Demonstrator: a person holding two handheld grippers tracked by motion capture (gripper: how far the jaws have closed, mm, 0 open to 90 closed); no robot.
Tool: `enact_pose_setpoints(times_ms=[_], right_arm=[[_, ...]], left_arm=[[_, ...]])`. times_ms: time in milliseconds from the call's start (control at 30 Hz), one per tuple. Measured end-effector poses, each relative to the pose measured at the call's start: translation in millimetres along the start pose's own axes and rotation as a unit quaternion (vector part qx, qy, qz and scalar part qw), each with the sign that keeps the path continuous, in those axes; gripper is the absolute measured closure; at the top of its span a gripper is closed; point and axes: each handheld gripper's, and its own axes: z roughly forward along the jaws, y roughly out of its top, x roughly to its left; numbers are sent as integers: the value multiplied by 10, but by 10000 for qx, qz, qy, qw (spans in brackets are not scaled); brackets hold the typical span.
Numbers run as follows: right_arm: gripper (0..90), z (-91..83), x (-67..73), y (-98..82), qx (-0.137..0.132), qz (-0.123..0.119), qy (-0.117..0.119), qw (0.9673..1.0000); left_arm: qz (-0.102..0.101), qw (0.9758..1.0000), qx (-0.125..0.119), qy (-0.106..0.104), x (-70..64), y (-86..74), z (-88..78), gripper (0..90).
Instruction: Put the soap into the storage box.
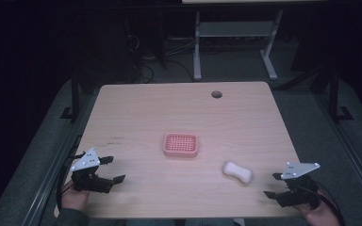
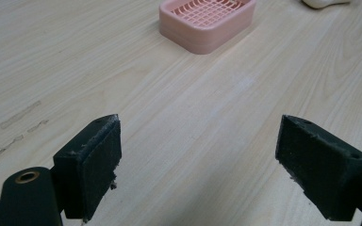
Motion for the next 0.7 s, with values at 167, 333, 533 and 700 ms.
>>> enact_pose_setpoints(times_ms=[167,333,533,700], right_arm=[[262,38,21,29,132,-50,-2,9999],[262,49,72,101,123,-181,37,9998],[262,91,113,235,220,-337,71,9992],[259,125,140,317,259,-431,121,9987]], left_arm=[[-23,10000,-36,9,5,-2,-4,148],[19,10000,-28,22,-4,3,0,148],[11,10000,-8,44,8,0,2,148],[46,10000,9,42,-1,3,14,148]])
